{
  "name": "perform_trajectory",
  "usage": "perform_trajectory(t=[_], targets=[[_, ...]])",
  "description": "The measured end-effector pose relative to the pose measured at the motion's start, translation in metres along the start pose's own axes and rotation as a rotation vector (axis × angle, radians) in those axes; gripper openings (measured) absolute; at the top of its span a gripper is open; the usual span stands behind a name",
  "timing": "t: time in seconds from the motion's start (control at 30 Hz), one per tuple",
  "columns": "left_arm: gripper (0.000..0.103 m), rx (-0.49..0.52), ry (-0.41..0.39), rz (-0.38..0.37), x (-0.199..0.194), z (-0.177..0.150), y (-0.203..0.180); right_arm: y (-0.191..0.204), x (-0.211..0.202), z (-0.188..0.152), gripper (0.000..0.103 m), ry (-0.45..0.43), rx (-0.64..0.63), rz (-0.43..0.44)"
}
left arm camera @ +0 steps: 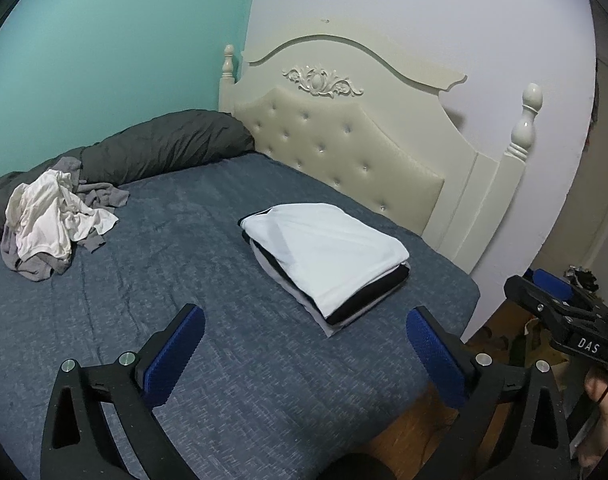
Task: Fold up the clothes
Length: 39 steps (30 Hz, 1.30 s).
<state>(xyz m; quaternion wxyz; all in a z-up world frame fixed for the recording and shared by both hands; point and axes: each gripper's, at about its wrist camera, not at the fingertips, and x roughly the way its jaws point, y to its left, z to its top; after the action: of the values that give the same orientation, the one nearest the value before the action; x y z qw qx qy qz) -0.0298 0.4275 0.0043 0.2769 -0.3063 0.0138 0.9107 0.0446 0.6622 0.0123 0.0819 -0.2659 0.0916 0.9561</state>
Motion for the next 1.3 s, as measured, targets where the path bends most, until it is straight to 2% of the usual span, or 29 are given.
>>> perform_trajectory(t=[0.13, 0.5, 1.3], targets=[[0.103, 0.004, -0.009, 0.012, -0.006, -0.003, 0.000, 0.004, -0.007, -0.005, 0.102, -0.009, -0.010, -0.018], [0.103, -0.011, -0.007, 0.005, -0.015, -0.014, 0.004, 0.013, -0.023, -0.020, 0.102, -0.001, 0.005, 0.008], [0.103, 0.015, -0.016, 0.024, -0.021, -0.026, 0.000, 0.017, -0.033, -0.037, 0.102, -0.017, 0.006, -0.024]])
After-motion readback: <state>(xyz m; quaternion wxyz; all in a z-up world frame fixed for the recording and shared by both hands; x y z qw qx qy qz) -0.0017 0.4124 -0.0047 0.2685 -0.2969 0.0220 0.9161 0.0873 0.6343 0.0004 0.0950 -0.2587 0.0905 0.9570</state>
